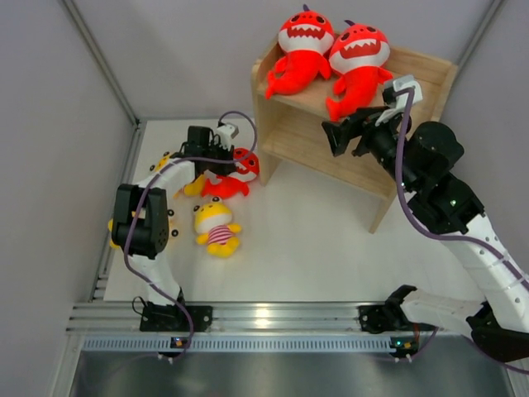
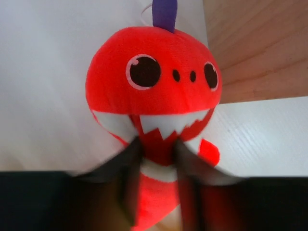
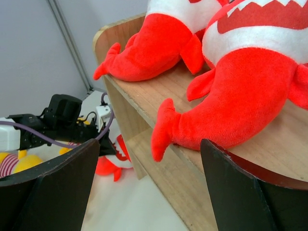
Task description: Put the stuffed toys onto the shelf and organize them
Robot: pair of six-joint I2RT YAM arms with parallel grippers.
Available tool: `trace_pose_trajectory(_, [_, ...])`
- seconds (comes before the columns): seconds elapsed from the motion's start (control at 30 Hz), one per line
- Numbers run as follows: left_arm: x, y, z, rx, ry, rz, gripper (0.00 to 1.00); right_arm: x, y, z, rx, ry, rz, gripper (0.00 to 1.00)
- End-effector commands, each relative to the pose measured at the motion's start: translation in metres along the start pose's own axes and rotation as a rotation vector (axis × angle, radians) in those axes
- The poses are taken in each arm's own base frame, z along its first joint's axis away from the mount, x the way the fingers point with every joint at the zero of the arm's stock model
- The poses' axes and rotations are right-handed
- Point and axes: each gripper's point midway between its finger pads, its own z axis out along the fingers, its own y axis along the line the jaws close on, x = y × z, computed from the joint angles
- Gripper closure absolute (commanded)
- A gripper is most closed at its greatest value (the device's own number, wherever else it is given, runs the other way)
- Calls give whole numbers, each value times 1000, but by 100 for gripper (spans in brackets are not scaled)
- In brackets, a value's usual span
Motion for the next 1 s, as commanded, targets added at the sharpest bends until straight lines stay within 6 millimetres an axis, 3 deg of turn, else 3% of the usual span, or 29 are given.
trace_pose_trajectory(0.0, [-23, -9, -2, 45, -81, -9, 99, -16, 6, -12, -47, -54, -32, 14])
trace_pose_trajectory(0.1, [-23, -10, -13, 24, -82, -31, 100, -16, 13, -17, -105, -60, -91, 14])
trace_pose_trajectory(0.2, [-40, -6, -42, -20, -130, -56, 100, -12, 28, -20, -202, -61, -164, 16])
trace_pose_trajectory(0.3, [-67, 8, -92, -84, -191, -89, 100, -5, 38, -18, -272, -54, -247, 16])
trace_pose_trajectory(0.37, [-60, 16, -115, -146, -141, -96, 100, -1, 45, -13, -298, -67, -295, 16])
trace_pose_trajectory(0.43, [-75, 13, -147, -191, -170, -49, 100, 8, 55, -1, -336, -84, -422, 16])
trace_pose_trajectory(0.47, [-77, 10, -159, -205, -171, -47, 100, 12, 77, -1, -400, -100, -485, 16])
trace_pose_trajectory(0.53, [-81, -4, -190, -214, -182, -40, 100, 30, 101, 11, -431, -129, -725, 12])
trace_pose_trajectory(0.57, [-84, -8, -200, -223, -192, -44, 100, 40, 137, 8, -517, -186, -878, 10])
trace_pose_trajectory(0.6, [-80, -14, -215, -236, -180, -64, 100, 44, 151, 7, -525, -230, -948, 6])
trace_pose_trajectory(0.63, [-86, -18, -226, -242, -193, -65, 100, 53, 179, 1, -565, -320, -994, 4])
trace_pose_trajectory(0.67, [-86, -21, -231, -245, -190, -75, 100, 63, 194, 4, -574, -389, -1131, 2])
trace_pose_trajectory(0.7, [-80, -28, -239, -236, -174, -99, 100, 73, 206, 3, -586, -430, -1190, 1])
trace_pose_trajectory(0.73, [-80, -33, -244, -226, -176, -106, 100, 99, 217, 2, -617, -441, -1256, 1])
trace_pose_trajectory(0.77, [-78, -38, -246, -214, -172, -117, 100, 99, 237, 4, -583, -527, -1318, 1])
trace_pose_trajectory(0.83, [-75, -50, -254, -180, -175, -132, 100, 115, 254, 6, -570, -565, -1364, 1])
trace_pose_trajectory(0.87, [-73, -53, -254, -167, -174, -141, 100, 132, 267, 8, -576, -576, -1423, 0])
trace_pose_trajectory(0.93, [-73, -65, -259, -124, -188, -147, 100, 130, 278, 11, -522, -630, -1451, 1])
trace_pose_trajectory(0.97, [-72, -68, -260, -111, -190, -153, 100, 147, 287, 17, -511, -620, -1505, 1])
